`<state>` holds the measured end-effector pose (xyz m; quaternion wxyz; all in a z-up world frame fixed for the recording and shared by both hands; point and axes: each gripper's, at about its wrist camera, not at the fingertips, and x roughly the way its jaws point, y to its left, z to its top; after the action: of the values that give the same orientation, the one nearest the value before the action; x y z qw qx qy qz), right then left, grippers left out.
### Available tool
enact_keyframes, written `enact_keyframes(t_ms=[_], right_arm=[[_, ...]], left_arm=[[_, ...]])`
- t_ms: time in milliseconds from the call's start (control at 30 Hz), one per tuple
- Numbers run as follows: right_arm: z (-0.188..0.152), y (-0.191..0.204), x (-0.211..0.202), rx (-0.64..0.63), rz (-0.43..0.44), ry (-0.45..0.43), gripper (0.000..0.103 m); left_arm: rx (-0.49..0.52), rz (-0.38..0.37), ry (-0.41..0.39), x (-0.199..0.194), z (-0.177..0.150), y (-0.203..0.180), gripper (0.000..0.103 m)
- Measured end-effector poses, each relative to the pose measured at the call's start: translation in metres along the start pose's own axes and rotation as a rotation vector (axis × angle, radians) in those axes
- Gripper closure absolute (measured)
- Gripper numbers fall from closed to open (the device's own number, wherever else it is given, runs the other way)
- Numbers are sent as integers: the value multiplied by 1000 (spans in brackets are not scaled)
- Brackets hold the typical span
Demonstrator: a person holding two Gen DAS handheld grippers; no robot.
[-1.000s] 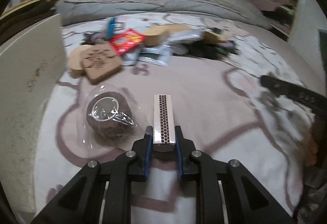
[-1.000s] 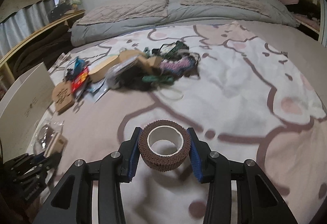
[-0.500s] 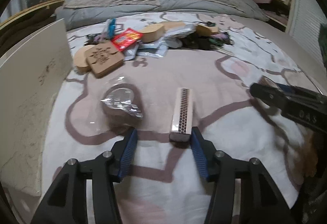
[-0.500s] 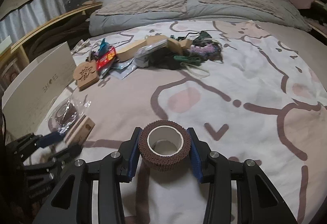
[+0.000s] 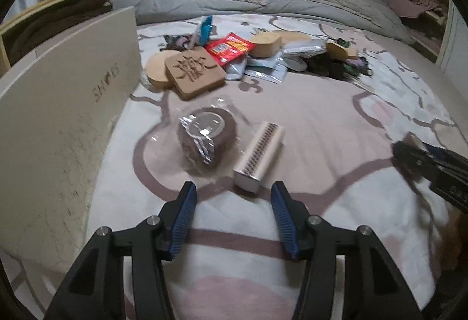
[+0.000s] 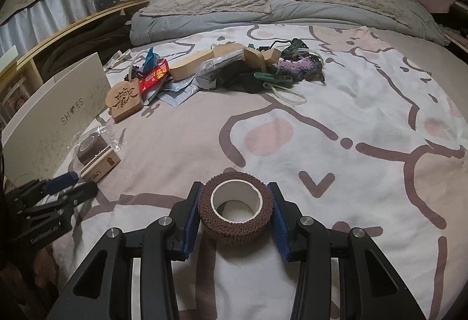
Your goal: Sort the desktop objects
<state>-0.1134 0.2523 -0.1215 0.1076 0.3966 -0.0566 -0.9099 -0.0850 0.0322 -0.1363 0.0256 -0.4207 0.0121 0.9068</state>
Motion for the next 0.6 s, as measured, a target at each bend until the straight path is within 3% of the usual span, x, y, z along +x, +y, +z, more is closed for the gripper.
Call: enact_keyframes(t_ms=[200, 500, 600], right_arm=[[0, 0, 0, 3, 7, 1, 59], [-1, -1, 0, 5, 19, 2, 59], [-1, -1, -1, 7, 24, 3, 59]], left_arm=[[-19, -113, 17, -11, -3, -12, 50], [-49, -45, 7, 8, 11, -5, 50], [-62, -87, 3, 7, 12, -4, 50]])
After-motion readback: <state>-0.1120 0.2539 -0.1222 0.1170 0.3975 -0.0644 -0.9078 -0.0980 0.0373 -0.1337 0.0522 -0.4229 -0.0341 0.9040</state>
